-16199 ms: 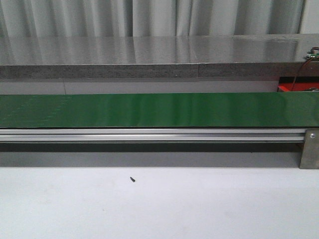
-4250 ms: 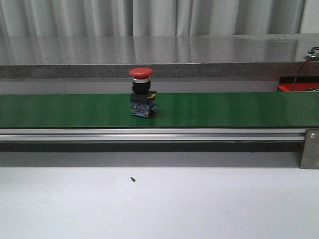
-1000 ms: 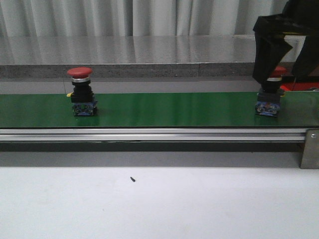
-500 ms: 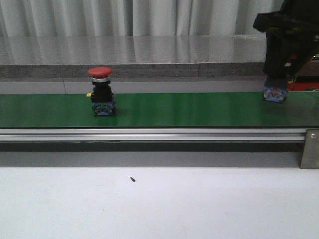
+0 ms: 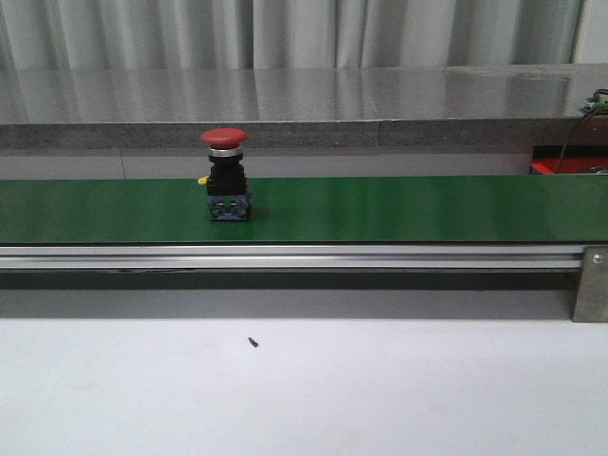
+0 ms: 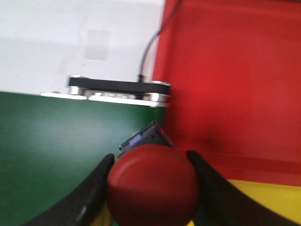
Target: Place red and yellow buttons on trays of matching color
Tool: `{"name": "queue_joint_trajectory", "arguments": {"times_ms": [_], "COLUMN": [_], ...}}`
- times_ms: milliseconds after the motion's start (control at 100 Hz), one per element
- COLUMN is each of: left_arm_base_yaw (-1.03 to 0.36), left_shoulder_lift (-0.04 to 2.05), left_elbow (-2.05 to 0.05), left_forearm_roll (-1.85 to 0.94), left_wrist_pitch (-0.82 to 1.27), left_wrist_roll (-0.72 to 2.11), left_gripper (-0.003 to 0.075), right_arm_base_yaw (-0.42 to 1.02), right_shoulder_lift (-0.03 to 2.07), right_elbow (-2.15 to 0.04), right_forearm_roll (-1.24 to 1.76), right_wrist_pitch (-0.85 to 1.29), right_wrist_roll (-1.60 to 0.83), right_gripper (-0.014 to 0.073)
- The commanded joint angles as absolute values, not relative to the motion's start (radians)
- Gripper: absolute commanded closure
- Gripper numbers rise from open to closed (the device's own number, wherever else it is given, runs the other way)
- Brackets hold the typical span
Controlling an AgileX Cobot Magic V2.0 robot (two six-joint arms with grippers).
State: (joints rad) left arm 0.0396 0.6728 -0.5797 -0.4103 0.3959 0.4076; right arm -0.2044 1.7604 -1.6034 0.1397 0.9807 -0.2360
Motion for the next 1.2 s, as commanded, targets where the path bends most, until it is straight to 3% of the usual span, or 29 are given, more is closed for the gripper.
{"name": "queue_joint_trajectory", "arguments": {"times_ms": [0,390,890,960,1130,1190], "left_arm_base_yaw": [0.034,0.034,0.034,0.034,0.034,0.034], "left_shoulder_lift": [0.67,0.67,0.67,0.67,0.67,0.67], "left_elbow": [-0.607,-0.607,-0.607,-0.607,-0.607,-0.607], "left_forearm_roll": [-0.43,-0.43,-0.43,-0.43,-0.43,-0.43], "left_wrist_pitch": [0.323,0.323,0.323,0.323,0.323,0.323], "left_wrist_roll": [0.408,0.408,0.408,0.408,0.408,0.408], "left_gripper": [0.074,0.074,0.074,0.074,0.074,0.074], "right_arm_base_yaw": [-0.259,-0.297,-0.297,-0.297,-0.297,-0.297], "right_shoulder_lift": [1.757,1.93,1.993,1.993,1.991,1.986], "right_elbow": [-1.636,-1.637,-1.638,-1.638,-1.638,-1.638], "right_forearm_roll": [0.14,0.137,0.137,0.137,0.135,0.133], "right_wrist_pitch": [0.921,0.776,0.743,0.746,0.759,0.759], "right_wrist_roll": [-0.244,-0.244,-0.244,-0.244,-0.244,-0.244], "right_gripper": [0.0442,0.0442,0.0432,0.0375,0.0097,0.0036]}}
